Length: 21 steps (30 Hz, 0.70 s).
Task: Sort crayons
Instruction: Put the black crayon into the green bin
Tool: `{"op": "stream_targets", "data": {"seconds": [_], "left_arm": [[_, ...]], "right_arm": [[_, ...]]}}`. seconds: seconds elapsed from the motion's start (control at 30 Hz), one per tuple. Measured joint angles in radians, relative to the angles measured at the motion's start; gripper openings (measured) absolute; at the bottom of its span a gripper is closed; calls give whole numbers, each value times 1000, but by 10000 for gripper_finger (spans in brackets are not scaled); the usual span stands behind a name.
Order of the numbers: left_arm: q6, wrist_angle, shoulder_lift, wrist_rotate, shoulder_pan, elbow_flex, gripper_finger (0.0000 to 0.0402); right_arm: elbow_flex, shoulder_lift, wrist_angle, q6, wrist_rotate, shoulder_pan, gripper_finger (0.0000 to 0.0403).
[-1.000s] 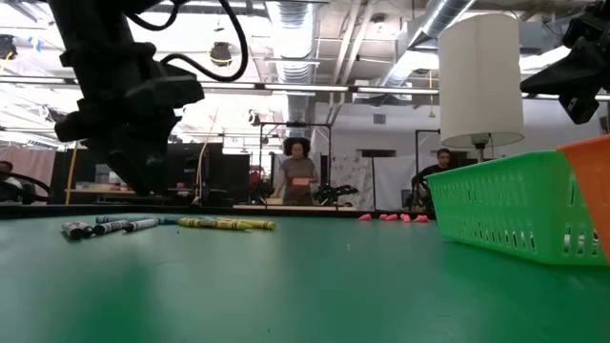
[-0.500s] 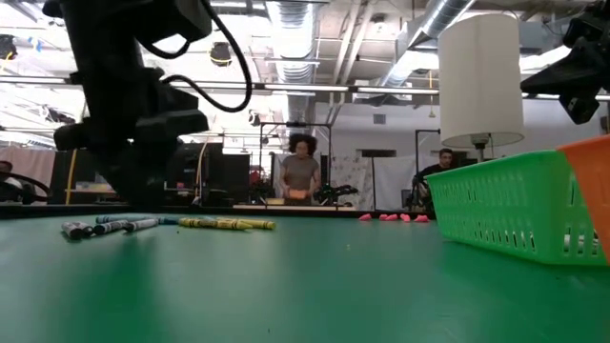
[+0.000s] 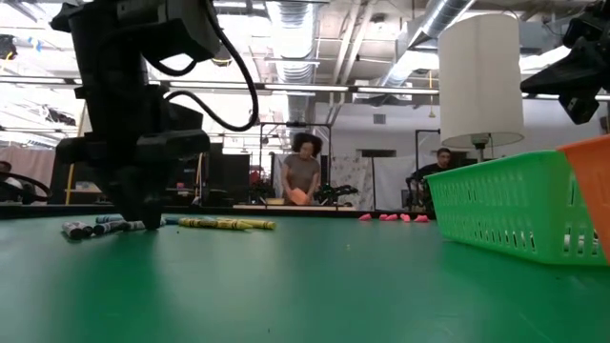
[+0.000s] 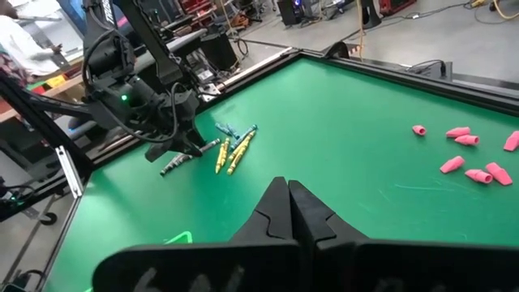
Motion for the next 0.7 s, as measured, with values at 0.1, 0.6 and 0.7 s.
{"op": "stream_targets", "data": {"seconds": [0.1, 0.6, 0.7], "left_arm": [[2, -4, 0, 3, 1, 0, 92], [69, -8, 2, -32, 1, 11, 4], [91, -6, 2, -55, 2, 35, 3]], "right_arm": [[0, 0, -1, 0, 0, 0, 0], [0, 0, -1, 0, 0, 0, 0], [0, 0, -1, 0, 0, 0, 0]]}}
